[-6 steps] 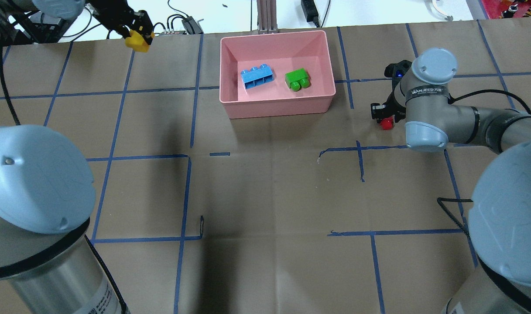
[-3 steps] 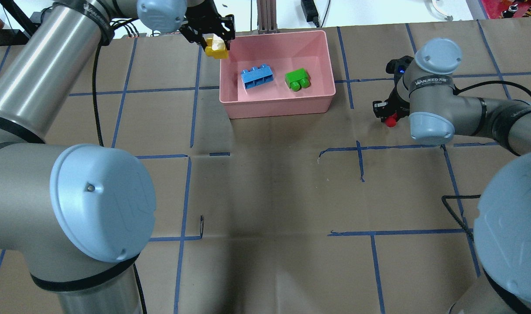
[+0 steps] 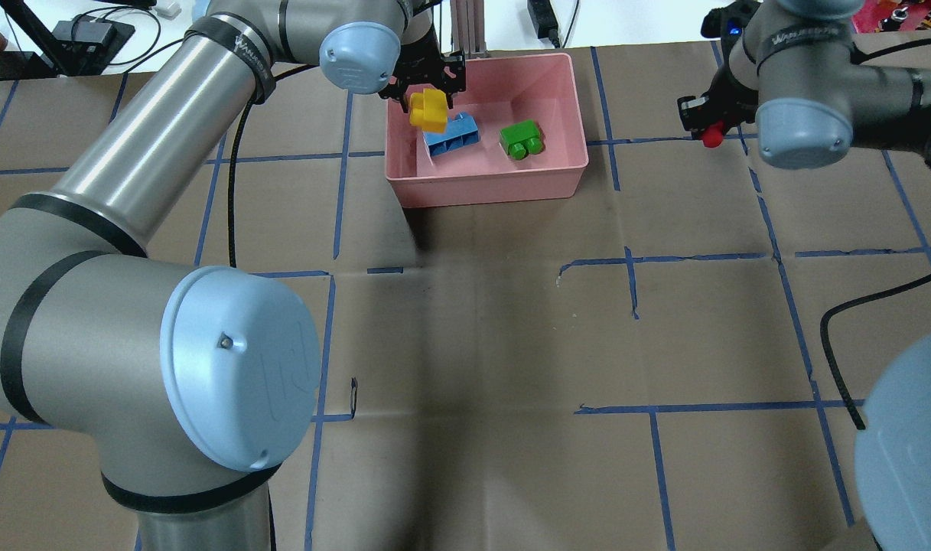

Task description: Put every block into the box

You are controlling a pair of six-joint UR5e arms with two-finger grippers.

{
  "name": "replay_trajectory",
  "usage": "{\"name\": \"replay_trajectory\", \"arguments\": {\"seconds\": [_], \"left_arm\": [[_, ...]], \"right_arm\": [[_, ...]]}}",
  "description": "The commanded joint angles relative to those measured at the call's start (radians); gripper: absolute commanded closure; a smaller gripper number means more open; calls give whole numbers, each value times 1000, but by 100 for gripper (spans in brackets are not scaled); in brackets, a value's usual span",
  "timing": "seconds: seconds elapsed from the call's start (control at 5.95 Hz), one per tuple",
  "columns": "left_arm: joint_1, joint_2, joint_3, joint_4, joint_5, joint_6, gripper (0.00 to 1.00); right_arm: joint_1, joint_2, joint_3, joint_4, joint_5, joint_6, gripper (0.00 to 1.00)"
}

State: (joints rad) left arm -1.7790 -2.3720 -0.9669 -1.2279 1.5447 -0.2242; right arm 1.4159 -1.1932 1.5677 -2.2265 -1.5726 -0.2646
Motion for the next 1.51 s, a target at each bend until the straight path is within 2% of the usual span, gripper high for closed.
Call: {"name": "replay_trajectory", "arguments": {"seconds": [0.0,0.17,0.34,0.5,0.67,0.84,1.01,1.18,1.34], "left_arm": [[9,26,11,4,-6,-6,1],[45,78,-2,-13,-6,34,1],[97,164,-34,-119,-6,145,1],[139,277,-99,-204,-3,207,1],[162,393,-213,-218,-5,289,1],[196,524,-356,-219,-8,333,1],[217,645,-504,-210,-15,365,1],[223,731,-574,-206,-14,431,1],[240,766,-607,-215,-2,454,1]], "right_arm": [[24,7,-191,108,60,-129,96],[69,35,-218,70,163,-128,96],[133,70,-235,-11,224,-127,95],[188,119,-241,-84,227,-116,95],[252,186,-255,-137,261,-99,94],[288,231,-274,-137,323,-88,93],[313,247,-275,-139,324,-90,93],[313,254,-276,-142,313,-94,31],[314,248,-281,-136,301,-99,0]]}}
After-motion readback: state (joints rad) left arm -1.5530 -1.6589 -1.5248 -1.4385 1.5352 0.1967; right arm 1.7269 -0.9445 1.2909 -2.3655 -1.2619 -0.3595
